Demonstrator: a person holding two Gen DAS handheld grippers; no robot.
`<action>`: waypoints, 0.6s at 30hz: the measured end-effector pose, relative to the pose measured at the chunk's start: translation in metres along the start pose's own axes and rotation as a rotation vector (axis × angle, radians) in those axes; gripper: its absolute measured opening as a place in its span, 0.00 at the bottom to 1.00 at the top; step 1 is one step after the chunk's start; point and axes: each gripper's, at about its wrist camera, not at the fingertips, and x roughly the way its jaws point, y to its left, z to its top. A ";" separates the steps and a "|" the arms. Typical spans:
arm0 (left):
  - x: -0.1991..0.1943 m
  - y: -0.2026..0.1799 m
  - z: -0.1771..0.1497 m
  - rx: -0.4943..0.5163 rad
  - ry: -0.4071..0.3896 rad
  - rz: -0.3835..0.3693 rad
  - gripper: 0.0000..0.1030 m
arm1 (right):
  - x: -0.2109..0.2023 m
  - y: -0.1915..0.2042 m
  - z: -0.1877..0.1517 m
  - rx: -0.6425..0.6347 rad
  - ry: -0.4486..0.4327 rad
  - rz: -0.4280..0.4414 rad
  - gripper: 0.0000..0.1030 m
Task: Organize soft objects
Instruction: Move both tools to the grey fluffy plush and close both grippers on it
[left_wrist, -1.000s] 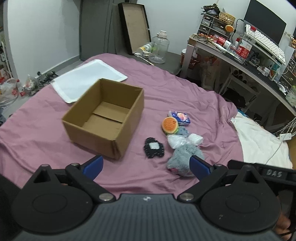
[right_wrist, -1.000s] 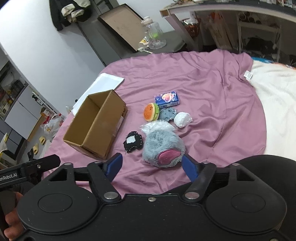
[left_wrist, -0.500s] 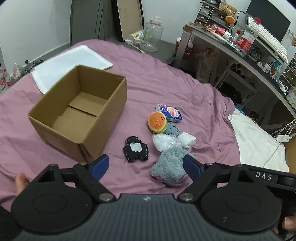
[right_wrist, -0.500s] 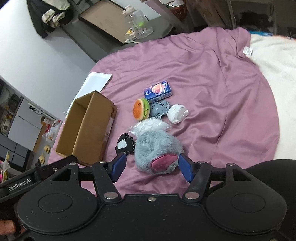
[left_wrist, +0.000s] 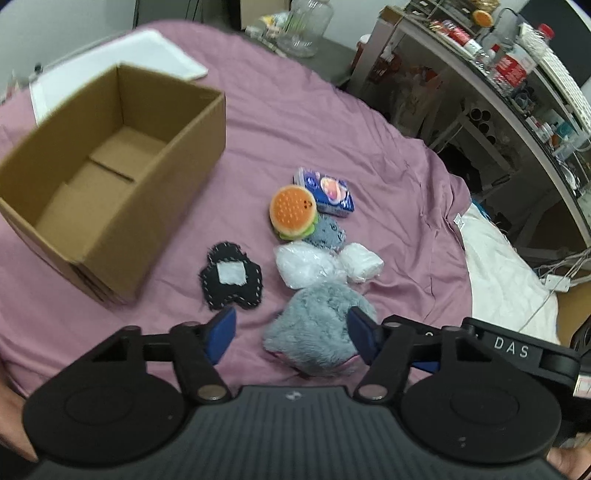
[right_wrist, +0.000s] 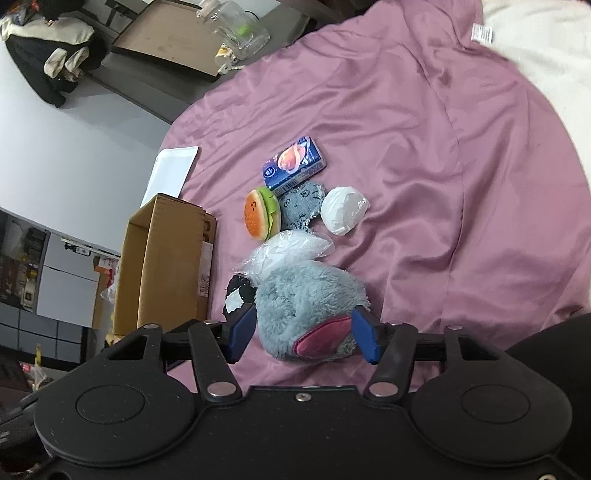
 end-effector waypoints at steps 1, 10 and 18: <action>0.004 0.001 0.000 -0.015 0.009 -0.002 0.57 | 0.002 -0.001 0.001 0.008 0.002 -0.001 0.51; 0.033 0.002 0.004 -0.102 0.058 -0.031 0.48 | 0.020 -0.006 0.007 0.051 0.026 -0.020 0.44; 0.059 0.002 0.005 -0.164 0.100 -0.019 0.35 | 0.039 -0.010 0.009 0.094 0.044 -0.072 0.35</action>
